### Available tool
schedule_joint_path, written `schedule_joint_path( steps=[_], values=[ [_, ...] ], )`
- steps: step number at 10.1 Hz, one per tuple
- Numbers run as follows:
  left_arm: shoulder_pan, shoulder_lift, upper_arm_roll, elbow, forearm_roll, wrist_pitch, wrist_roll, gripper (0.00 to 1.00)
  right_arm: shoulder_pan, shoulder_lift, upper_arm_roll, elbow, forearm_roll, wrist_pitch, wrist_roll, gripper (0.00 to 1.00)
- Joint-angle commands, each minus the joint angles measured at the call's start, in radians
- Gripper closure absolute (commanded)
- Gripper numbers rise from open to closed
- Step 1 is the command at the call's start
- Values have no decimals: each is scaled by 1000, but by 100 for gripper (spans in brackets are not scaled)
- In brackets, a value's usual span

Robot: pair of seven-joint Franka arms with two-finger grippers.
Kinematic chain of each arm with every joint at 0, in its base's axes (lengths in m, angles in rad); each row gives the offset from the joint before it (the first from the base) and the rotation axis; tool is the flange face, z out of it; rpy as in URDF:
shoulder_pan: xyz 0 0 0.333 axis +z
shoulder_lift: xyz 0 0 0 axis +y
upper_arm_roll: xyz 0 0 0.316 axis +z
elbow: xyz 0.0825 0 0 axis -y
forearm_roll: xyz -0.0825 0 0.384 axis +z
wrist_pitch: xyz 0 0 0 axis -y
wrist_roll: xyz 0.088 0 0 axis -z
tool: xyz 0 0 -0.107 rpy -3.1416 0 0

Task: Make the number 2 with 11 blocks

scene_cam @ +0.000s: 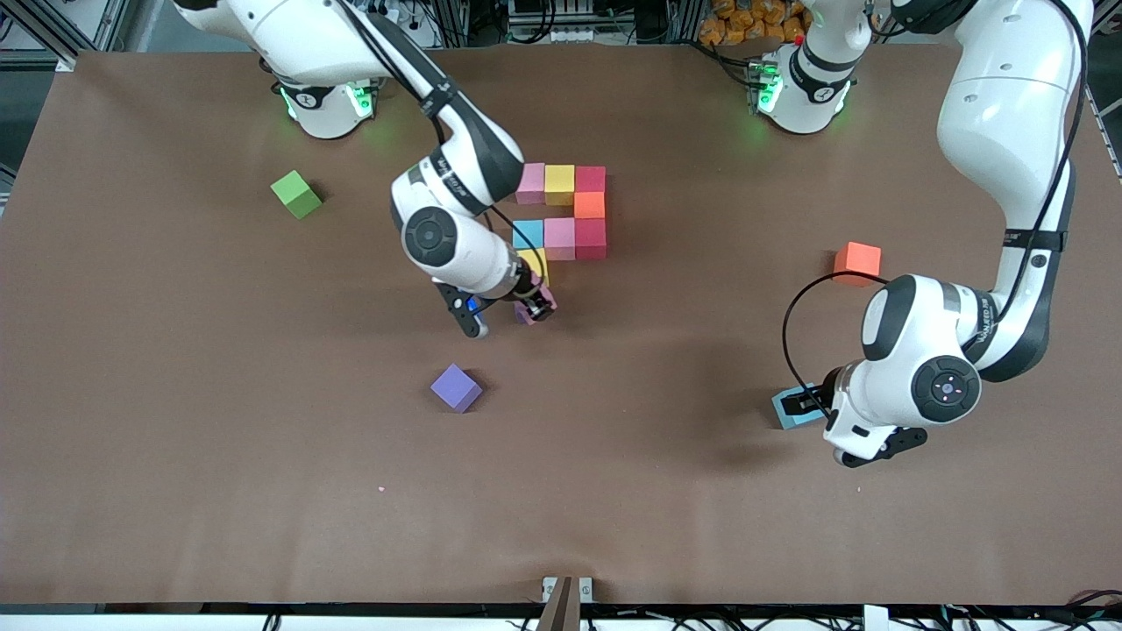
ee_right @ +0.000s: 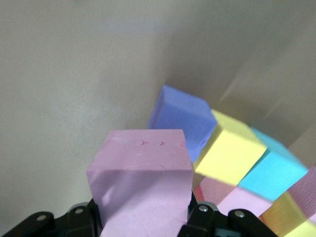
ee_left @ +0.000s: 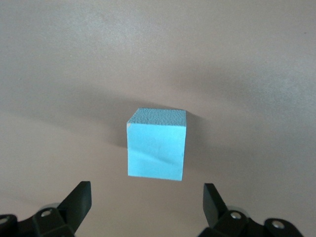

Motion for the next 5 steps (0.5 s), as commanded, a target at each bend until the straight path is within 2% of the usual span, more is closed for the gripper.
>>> schedule_joint_path(
  steps=[1,5],
  values=[
    [19,22,-6,-9,15,38,-11,0,36,62,-9,101,2,-10,167,83],
    [17,73,-6,1,19,53,-10,0,66,85,-17,100,-7,78,350,83]
  ],
)
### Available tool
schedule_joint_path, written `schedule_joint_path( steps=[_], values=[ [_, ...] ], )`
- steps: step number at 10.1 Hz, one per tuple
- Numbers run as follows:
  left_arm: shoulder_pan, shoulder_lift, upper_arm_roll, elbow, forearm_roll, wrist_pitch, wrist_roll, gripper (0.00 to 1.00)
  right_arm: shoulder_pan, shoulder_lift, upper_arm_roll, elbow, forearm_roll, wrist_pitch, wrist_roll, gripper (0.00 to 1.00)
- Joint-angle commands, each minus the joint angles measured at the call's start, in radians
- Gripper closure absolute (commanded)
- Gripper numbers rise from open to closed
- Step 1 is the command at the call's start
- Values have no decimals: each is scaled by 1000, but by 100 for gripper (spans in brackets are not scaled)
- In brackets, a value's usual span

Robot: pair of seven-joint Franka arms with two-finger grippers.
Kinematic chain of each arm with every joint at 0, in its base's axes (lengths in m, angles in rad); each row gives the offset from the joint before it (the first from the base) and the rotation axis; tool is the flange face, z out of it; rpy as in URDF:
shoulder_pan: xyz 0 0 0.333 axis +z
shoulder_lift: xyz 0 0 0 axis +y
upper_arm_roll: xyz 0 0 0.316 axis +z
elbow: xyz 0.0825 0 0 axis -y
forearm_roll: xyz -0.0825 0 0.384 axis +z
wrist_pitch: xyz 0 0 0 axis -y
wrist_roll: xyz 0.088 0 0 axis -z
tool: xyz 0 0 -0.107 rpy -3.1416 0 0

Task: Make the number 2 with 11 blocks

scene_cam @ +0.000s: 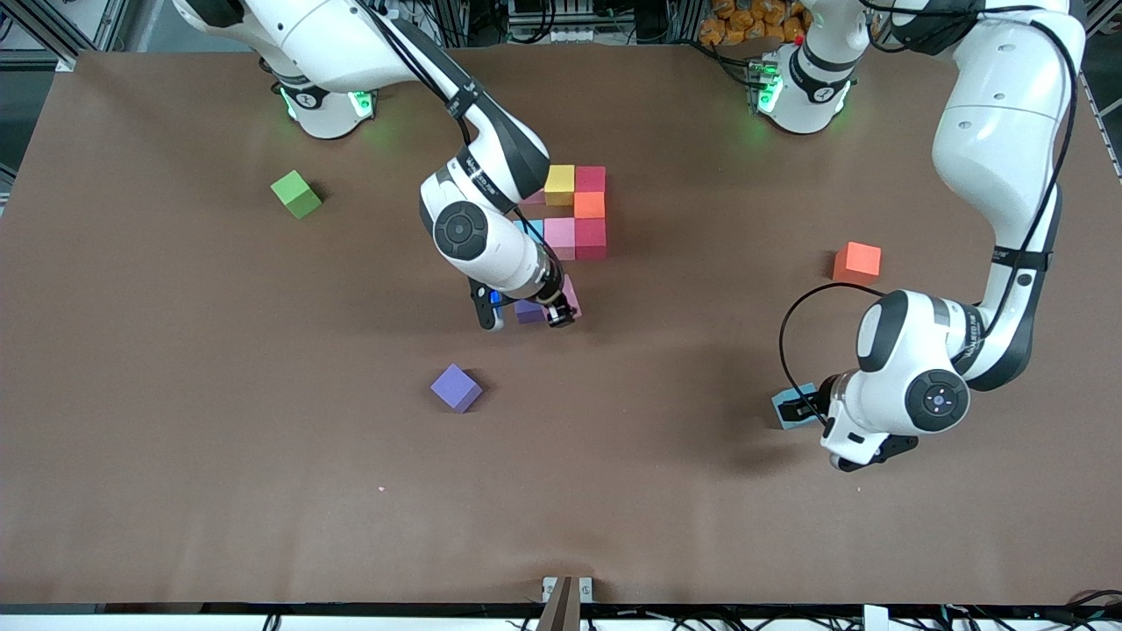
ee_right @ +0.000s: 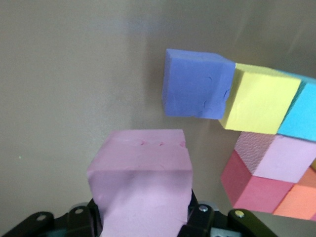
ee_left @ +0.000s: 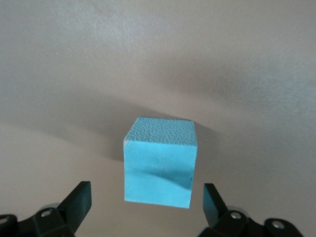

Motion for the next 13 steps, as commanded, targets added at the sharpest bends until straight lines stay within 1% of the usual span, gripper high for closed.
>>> schedule_joint_path(
  steps=[1,2,4,7,9,10,13],
  values=[
    [3,14,-7,3,17,26,-9,0,35,30,-22,29,-6,16,100,83],
    [3,18,-7,3,18,34,-9,0,46,35,-34,28,-10,34,156,83],
    [3,33,-7,3,20,46,0,0,71,58,-40,26,-65,43,249,83],
    [0,52,-7,3,20,60,3,0,92,98,-40,24,-70,98,266,83],
    [-3,53,-5,3,20,60,5,6,100,105,-40,24,-70,106,287,83],
    [-4,53,-7,4,20,60,5,12,104,107,-42,23,-72,106,304,83],
    [-6,53,-5,4,21,62,6,20,160,106,-106,6,-85,103,376,83]
  ],
)
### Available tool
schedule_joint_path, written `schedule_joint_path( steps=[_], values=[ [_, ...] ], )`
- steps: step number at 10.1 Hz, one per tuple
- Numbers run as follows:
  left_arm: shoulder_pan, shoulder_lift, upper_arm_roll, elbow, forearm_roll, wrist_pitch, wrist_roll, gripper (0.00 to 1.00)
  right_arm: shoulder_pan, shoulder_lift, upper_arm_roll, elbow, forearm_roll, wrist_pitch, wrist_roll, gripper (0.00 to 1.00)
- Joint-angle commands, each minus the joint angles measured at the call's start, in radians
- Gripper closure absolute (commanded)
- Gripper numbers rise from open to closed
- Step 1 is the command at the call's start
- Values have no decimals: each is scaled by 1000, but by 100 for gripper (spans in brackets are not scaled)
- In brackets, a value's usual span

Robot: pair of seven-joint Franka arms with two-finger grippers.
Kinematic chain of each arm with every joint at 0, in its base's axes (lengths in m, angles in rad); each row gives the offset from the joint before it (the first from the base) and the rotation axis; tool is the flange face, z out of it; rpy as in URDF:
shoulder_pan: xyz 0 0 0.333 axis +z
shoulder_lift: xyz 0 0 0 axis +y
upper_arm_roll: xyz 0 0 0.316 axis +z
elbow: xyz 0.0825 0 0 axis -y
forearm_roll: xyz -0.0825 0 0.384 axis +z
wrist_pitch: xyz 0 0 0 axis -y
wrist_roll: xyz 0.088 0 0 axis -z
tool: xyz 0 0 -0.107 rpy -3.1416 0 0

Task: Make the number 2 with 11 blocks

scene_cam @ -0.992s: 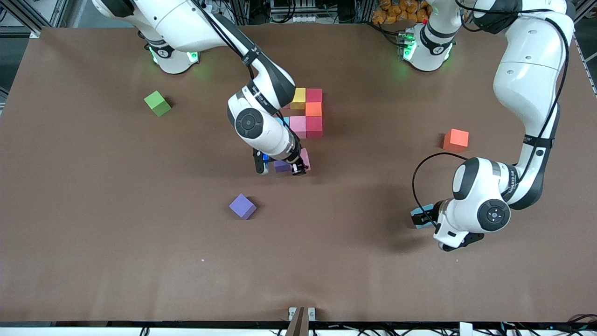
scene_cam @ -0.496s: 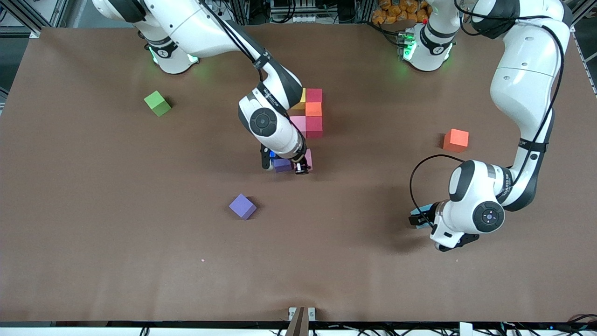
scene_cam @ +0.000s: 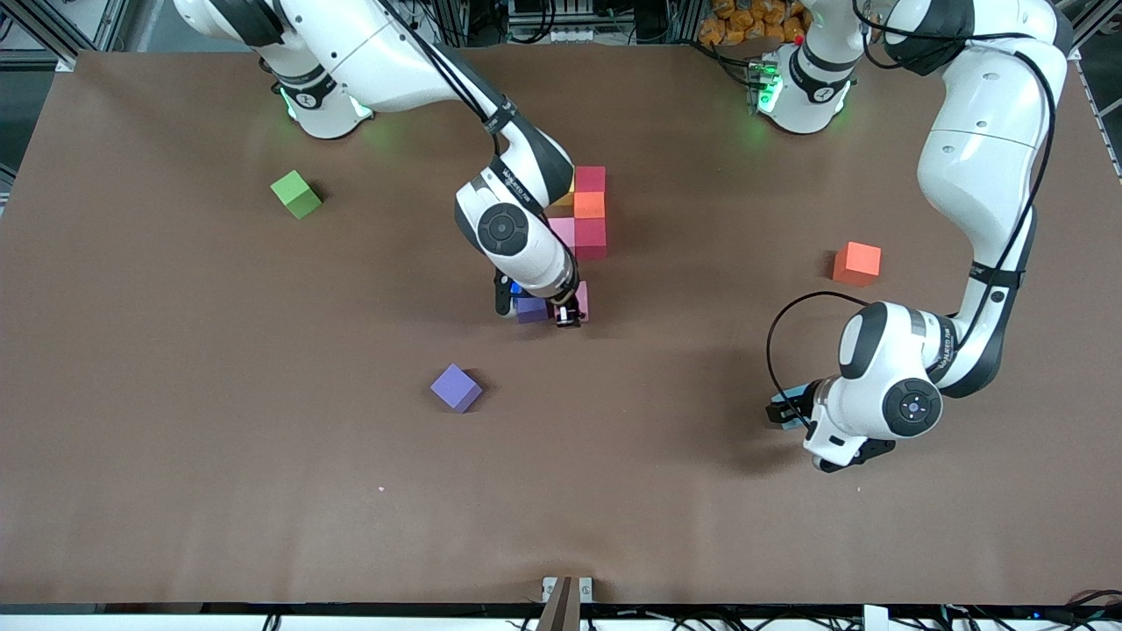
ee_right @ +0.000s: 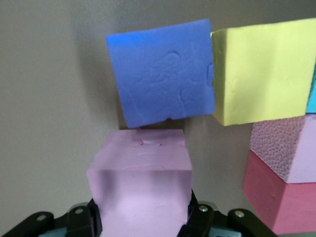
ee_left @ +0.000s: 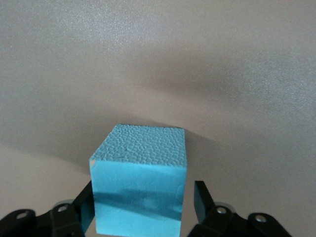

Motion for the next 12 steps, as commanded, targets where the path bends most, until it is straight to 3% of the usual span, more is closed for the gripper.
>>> schedule_joint_path(
  steps=[1,6,12],
  values=[
    [-1,0,-3,3,21,6,4,24,39,10,-36,-5,-25,2,57,83],
    [-4,0,-3,3,21,6,24,43,42,10,-39,-25,-40,16,55,83],
    [-13,0,-3,5,20,6,15,49,62,9,-39,-34,-40,16,55,83]
  ],
)
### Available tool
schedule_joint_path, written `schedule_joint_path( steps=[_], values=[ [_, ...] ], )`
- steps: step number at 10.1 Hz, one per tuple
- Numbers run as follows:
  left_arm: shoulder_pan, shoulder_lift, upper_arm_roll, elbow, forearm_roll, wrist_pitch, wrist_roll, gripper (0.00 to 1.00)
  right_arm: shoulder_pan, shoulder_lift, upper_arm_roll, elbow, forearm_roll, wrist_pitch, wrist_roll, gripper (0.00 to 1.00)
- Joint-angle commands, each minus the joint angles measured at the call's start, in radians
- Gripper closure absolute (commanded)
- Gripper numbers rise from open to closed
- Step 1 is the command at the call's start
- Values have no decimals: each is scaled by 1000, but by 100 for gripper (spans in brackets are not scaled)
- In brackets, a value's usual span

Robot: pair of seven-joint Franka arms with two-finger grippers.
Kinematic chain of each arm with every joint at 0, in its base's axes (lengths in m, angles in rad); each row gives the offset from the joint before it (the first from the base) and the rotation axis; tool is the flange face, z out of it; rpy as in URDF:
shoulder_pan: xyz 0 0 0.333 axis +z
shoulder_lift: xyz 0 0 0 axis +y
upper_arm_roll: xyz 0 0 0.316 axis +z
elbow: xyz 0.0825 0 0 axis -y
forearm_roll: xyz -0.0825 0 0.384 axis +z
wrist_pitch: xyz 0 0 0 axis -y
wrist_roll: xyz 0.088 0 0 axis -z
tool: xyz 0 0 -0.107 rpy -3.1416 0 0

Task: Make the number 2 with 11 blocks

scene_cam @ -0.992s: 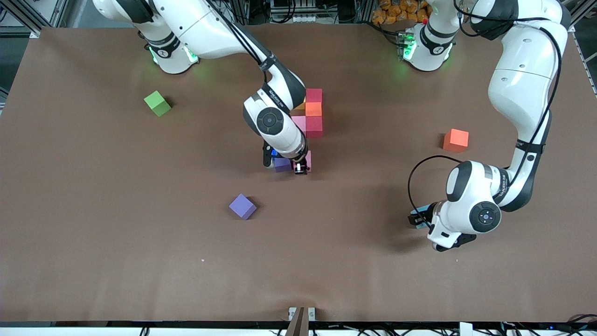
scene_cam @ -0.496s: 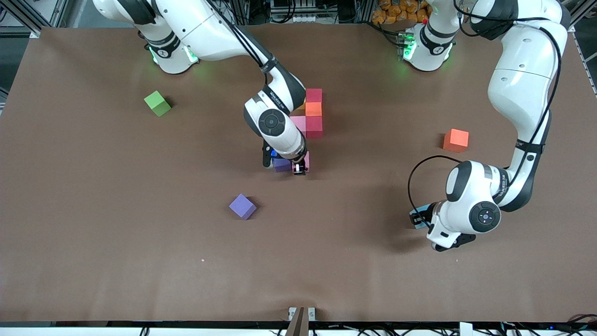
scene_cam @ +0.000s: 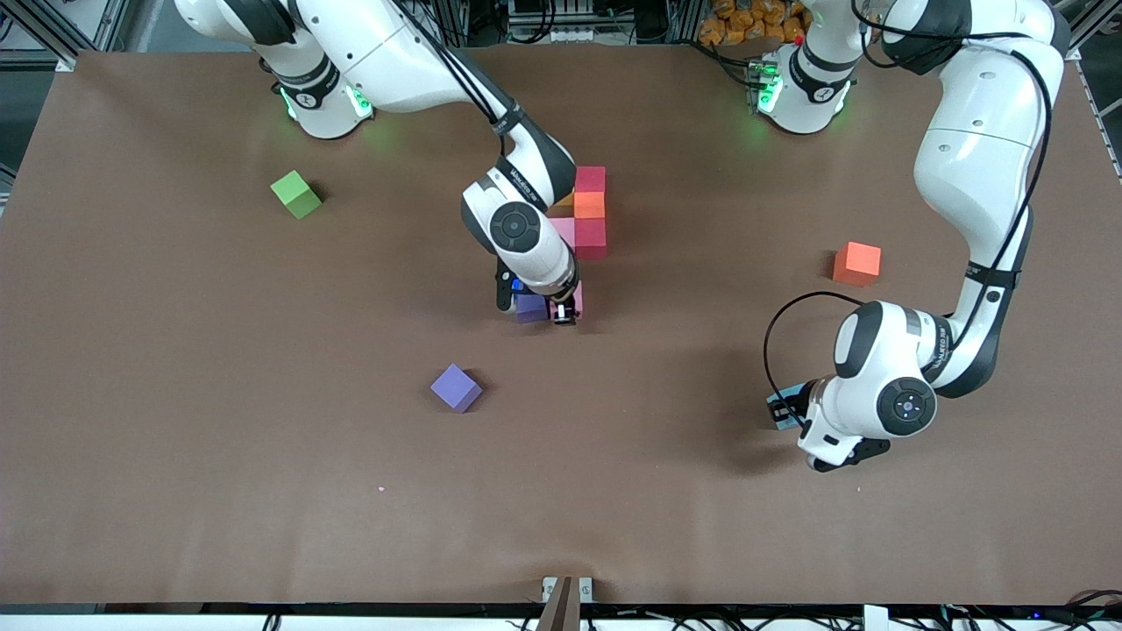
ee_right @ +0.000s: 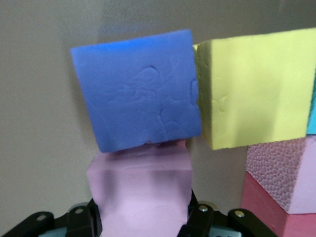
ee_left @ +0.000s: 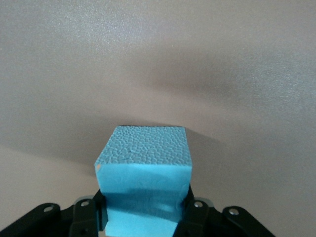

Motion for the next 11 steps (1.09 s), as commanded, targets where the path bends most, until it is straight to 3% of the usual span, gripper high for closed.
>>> schedule_joint_path(
  steps=[1,11],
  values=[
    [-4,0,-2,2,19,6,-2,50,18,-10,-11,-28,-25,14,32,83],
    [-25,-53,-13,9,11,-10,-49,51,10,-15,-12,-48,-65,18,29,83]
  ],
)
